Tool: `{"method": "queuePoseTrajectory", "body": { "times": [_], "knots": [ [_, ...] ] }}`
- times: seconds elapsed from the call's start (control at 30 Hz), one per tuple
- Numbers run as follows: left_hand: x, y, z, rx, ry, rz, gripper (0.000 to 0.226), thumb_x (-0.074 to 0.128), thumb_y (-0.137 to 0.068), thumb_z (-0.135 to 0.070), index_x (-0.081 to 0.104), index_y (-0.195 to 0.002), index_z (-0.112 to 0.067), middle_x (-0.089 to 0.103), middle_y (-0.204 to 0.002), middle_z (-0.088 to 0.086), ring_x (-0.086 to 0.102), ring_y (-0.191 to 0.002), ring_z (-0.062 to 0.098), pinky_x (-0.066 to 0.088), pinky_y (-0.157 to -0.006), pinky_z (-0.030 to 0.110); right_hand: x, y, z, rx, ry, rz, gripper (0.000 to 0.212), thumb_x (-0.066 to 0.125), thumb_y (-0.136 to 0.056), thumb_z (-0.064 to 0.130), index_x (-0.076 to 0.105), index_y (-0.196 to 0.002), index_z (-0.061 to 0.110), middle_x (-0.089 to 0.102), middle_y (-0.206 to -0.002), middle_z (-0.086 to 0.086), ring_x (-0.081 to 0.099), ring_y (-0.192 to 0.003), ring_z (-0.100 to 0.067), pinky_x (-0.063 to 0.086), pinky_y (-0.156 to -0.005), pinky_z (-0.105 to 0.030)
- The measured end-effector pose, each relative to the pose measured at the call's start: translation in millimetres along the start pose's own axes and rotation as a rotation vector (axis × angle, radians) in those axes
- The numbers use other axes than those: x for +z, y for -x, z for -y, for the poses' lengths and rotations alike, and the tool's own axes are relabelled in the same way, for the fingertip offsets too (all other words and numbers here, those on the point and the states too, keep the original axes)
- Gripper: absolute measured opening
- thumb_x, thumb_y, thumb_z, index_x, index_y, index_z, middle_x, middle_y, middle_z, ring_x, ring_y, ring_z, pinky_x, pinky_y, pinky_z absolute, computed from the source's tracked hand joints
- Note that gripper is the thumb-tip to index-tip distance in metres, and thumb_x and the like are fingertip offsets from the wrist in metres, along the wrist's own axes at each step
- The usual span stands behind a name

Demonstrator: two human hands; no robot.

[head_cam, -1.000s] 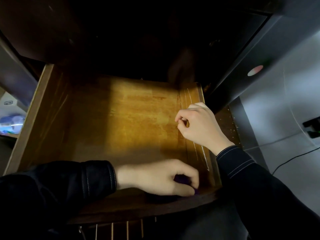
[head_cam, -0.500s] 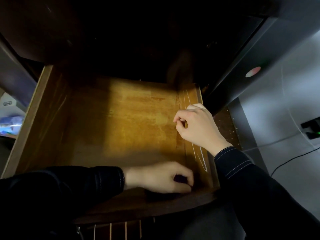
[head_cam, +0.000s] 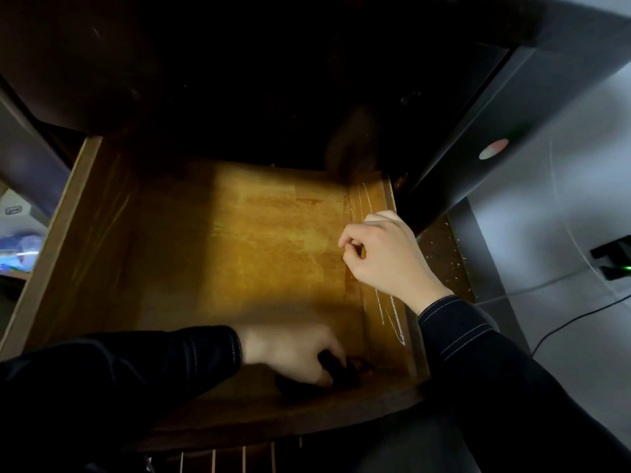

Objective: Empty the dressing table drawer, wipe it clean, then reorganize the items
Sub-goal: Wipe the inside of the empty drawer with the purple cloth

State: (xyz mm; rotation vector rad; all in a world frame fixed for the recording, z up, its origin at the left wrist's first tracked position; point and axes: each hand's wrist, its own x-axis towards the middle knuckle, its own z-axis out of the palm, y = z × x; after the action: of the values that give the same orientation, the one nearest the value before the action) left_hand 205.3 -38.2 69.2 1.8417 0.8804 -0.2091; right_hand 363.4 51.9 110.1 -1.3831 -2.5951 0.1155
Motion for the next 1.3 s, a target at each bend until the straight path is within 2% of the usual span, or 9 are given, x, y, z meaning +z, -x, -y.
{"method": "queuePoseTrajectory", "body": {
  "times": [0.1, 0.17, 0.3, 0.43, 0.7, 0.93, 1.07, 1.2, 1.3],
  "knots": [
    [4.4, -18.1, -10.7, 0.007, -0.065, -0.089, 0.019, 0.062, -0.094, -0.023, 0.069, -0.111, -0.021, 0.067, -0.103, -0.002, 0.062, -0.093, 0.02, 0.055, -0.081, 0.037, -0.2, 0.3, 0.0, 0.005, 0.008, 0.01, 0.012, 0.063, -0.089, 0.021, 0.073, -0.086, 0.025, 0.057, -0.067, 0.014, 0.053, -0.081, -0.012, 0.036, -0.09, -0.027],
    [7.9, -27.6, -20.1, 0.032, -0.123, -0.131, 0.02, 0.062, -0.093, -0.023, 0.067, -0.113, -0.021, 0.064, -0.101, -0.002, 0.06, -0.092, 0.02, 0.051, -0.074, 0.032, -0.2, 0.6, 0.6, 0.007, 0.022, 0.017, 0.012, 0.063, -0.089, 0.021, 0.073, -0.086, 0.026, 0.057, -0.068, 0.015, 0.054, -0.083, -0.013, 0.034, -0.088, -0.025],
    [8.7, -31.7, -28.5, 0.19, -0.134, -0.203, 0.024, 0.062, -0.091, -0.017, 0.069, -0.114, -0.019, 0.069, -0.109, 0.002, 0.062, -0.101, 0.022, 0.053, -0.083, 0.036, -0.8, 1.4, 1.9, 0.01, 0.027, 0.008, 0.011, 0.064, -0.088, 0.02, 0.074, -0.086, 0.025, 0.055, -0.069, 0.016, 0.055, -0.082, -0.013, 0.033, -0.088, -0.024],
    [6.1, -23.2, -14.5, 0.271, 0.115, -0.189, 0.021, 0.066, -0.093, -0.016, 0.073, -0.113, -0.019, 0.069, -0.107, -0.005, 0.06, -0.096, 0.007, 0.05, -0.089, 0.027, -0.5, 0.9, 1.2, 0.003, 0.03, 0.011, 0.011, 0.064, -0.088, 0.021, 0.074, -0.085, 0.025, 0.054, -0.069, 0.017, 0.054, -0.082, -0.012, 0.035, -0.087, -0.025],
    [21.1, -45.1, -21.3, 0.079, -0.027, -0.292, 0.02, 0.064, -0.089, -0.017, 0.072, -0.107, -0.021, 0.067, -0.112, 0.0, 0.062, -0.103, 0.022, 0.054, -0.083, 0.035, -0.6, 1.0, 1.9, -0.011, 0.031, 0.0, 0.01, 0.066, -0.087, 0.019, 0.074, -0.084, 0.025, 0.053, -0.068, 0.017, 0.054, -0.078, -0.012, 0.038, -0.089, -0.027],
    [22.6, -39.6, -27.2, 0.13, 0.368, -0.342, 0.013, 0.077, -0.086, -0.026, 0.079, -0.095, -0.018, 0.077, -0.092, -0.003, 0.07, -0.086, 0.012, 0.058, -0.082, 0.037, -1.8, 0.8, 2.4, -0.021, 0.032, -0.024, 0.009, 0.068, -0.084, 0.017, 0.073, -0.08, 0.024, 0.049, -0.065, 0.019, 0.055, -0.074, -0.013, 0.036, -0.087, -0.027],
    [23.9, -45.8, -22.1, 0.039, 0.309, -0.308, 0.014, 0.077, -0.087, -0.025, 0.078, -0.097, -0.015, 0.076, -0.097, 0.001, 0.069, -0.092, 0.015, 0.057, -0.085, 0.04, -1.5, 1.5, 2.6, -0.028, 0.03, -0.03, 0.009, 0.069, -0.084, 0.016, 0.074, -0.081, 0.023, 0.05, -0.067, 0.018, 0.057, -0.074, -0.013, 0.036, -0.087, -0.027],
    [20.4, -47.0, -22.7, 0.007, 0.213, -0.294, 0.016, 0.077, -0.087, -0.027, 0.075, -0.098, -0.016, 0.074, -0.1, 0.001, 0.066, -0.091, 0.015, 0.057, -0.081, 0.034, -1.2, 1.8, 1.7, -0.021, 0.023, -0.02, 0.009, 0.068, -0.085, 0.017, 0.074, -0.084, 0.023, 0.051, -0.067, 0.016, 0.054, -0.074, -0.012, 0.037, -0.088, -0.028],
    [15.8, -44.1, -28.5, 0.072, 0.335, -0.3, 0.016, 0.08, -0.084, -0.027, 0.078, -0.093, -0.014, 0.075, -0.09, -0.002, 0.067, -0.081, 0.011, 0.056, -0.075, 0.031, -0.7, 1.2, 1.5, -0.023, 0.014, -0.03, 0.009, 0.068, -0.085, 0.016, 0.074, -0.083, 0.023, 0.052, -0.066, 0.015, 0.053, -0.074, -0.013, 0.038, -0.087, -0.028]
  ]
}}
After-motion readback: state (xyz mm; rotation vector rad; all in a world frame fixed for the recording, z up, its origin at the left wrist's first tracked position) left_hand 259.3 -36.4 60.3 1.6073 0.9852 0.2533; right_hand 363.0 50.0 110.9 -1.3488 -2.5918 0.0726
